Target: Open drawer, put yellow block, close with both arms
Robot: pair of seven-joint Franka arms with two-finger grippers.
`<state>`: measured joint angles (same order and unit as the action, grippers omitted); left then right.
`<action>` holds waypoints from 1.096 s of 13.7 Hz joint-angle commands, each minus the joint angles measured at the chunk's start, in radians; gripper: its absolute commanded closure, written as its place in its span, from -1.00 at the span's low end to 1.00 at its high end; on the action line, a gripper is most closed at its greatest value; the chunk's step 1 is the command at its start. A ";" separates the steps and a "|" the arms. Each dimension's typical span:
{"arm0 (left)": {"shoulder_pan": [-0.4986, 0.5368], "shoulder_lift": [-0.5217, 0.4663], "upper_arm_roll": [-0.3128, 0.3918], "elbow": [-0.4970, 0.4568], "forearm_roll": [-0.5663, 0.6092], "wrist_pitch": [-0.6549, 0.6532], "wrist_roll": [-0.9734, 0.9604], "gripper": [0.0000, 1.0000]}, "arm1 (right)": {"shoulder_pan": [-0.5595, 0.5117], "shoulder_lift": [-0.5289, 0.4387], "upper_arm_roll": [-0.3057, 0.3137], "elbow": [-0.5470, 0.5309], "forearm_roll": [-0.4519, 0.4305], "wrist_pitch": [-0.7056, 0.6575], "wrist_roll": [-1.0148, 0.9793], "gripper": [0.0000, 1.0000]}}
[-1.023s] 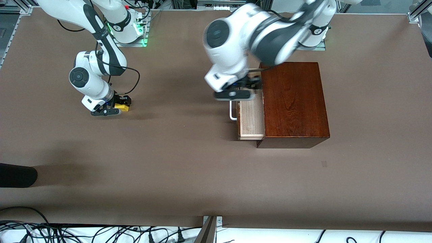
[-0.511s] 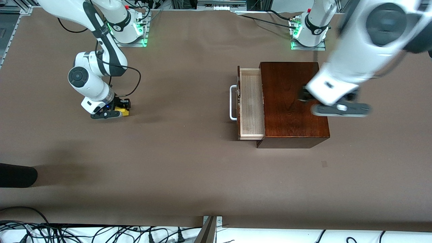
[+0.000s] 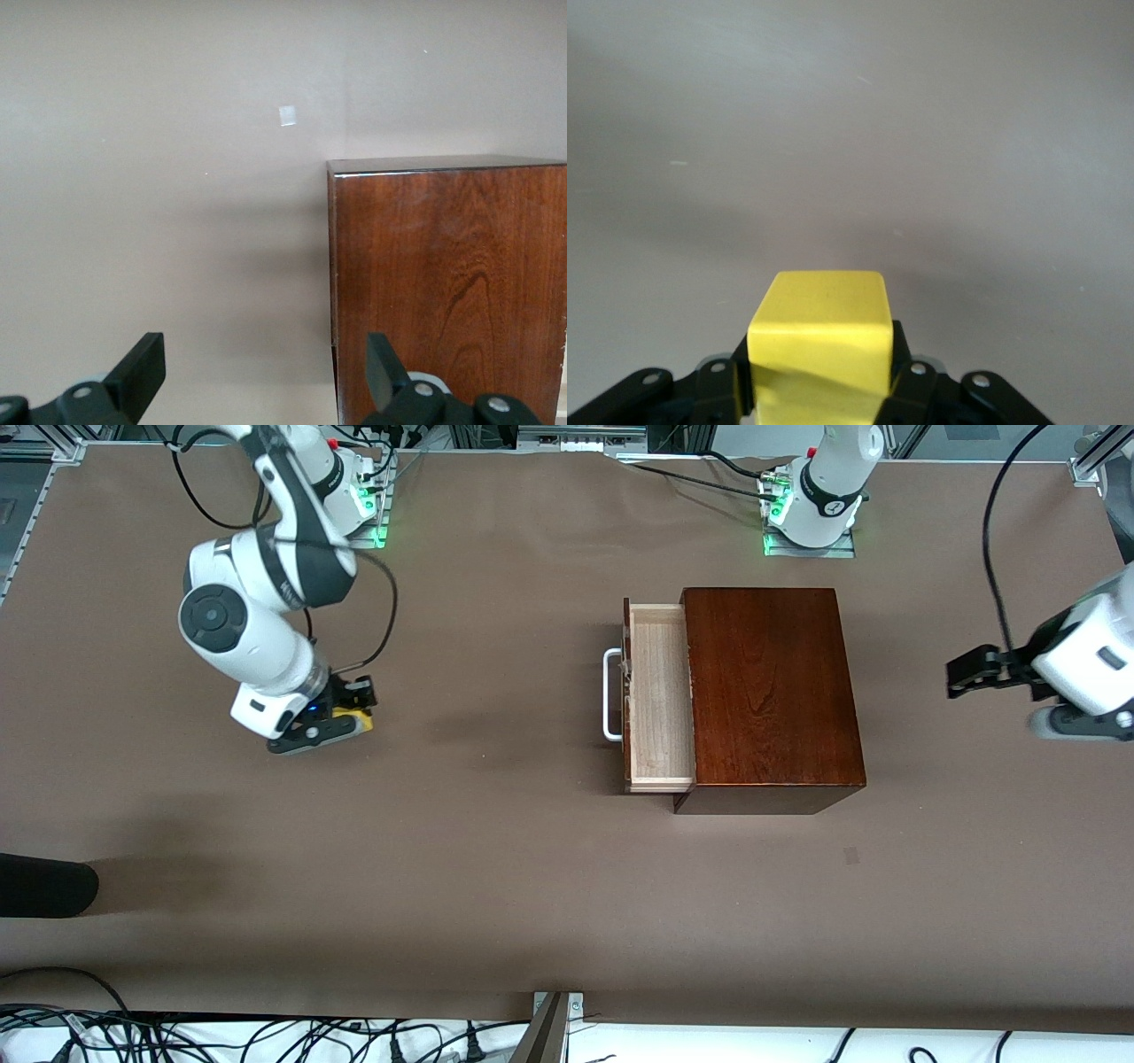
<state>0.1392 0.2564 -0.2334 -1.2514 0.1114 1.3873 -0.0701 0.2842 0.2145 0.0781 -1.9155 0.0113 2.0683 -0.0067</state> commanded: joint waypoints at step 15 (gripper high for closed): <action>-0.138 -0.315 0.209 -0.419 -0.108 0.216 0.026 -1.00 | 0.682 0.534 -0.006 0.883 -0.134 -0.159 -0.195 0.97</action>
<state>0.0062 -0.0599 -0.0267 -1.6842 -0.0006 1.5984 -0.0625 0.9356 0.6672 0.0853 -1.1528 -0.0999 1.9378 -0.1303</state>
